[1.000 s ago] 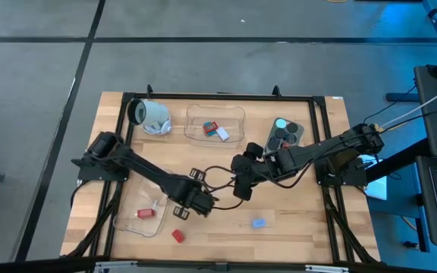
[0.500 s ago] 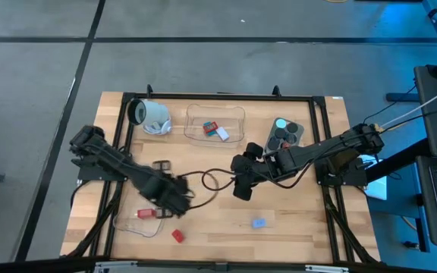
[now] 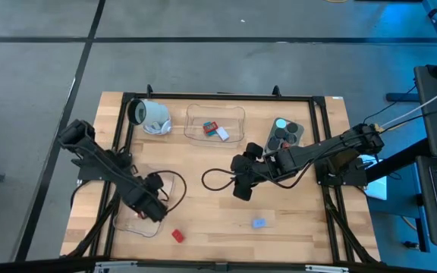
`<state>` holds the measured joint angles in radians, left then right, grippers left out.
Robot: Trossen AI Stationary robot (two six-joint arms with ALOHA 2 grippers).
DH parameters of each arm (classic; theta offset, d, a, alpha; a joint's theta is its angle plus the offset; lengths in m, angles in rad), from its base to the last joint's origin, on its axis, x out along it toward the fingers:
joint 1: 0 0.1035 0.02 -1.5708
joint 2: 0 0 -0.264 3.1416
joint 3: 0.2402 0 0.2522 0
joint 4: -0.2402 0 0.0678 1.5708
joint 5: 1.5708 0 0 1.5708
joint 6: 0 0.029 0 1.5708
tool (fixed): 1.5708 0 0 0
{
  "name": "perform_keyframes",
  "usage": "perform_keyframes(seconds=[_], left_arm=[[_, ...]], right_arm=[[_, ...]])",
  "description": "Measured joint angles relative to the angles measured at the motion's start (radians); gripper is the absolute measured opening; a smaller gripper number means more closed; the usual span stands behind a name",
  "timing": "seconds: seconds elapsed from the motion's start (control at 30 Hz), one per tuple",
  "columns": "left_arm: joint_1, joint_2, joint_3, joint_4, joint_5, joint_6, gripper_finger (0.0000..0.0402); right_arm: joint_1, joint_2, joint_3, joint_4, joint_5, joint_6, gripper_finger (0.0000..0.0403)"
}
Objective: Pick & Place Office items
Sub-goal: Put the top red USB adapter into the left clear bin
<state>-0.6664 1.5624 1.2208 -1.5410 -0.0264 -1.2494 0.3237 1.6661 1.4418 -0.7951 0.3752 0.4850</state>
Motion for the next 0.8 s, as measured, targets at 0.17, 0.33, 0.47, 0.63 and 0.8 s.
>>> perform_keyframes(seconds=[0.17, 0.33, 0.47, 0.63, 0.8], left_arm=[[0.015, -0.017, -0.172, 0.186, 0.067, -0.004, 0.0123], [0.039, -0.017, -0.264, 0.330, 0.047, 0.037, 0.0123], [0.055, -0.017, -0.308, 0.356, 0.040, 0.056, 0.0123], [0.062, -0.017, -0.353, 0.361, 0.041, 0.058, 0.0124], [0.062, -0.017, -0.364, 0.365, 0.030, 0.059, 0.0125]], right_arm=[[0.000, 0.000, 0.000, 0.002, 0.000, 0.000, 0.0265], [0.000, 0.000, 0.000, 0.002, 0.000, 0.000, 0.0265], [0.000, 0.000, 0.000, 0.003, 0.000, 0.000, 0.0265], [0.000, 0.000, 0.000, 0.003, 0.000, 0.000, 0.0265], [0.000, 0.000, 0.000, 0.003, 0.000, 0.000, 0.0265]])
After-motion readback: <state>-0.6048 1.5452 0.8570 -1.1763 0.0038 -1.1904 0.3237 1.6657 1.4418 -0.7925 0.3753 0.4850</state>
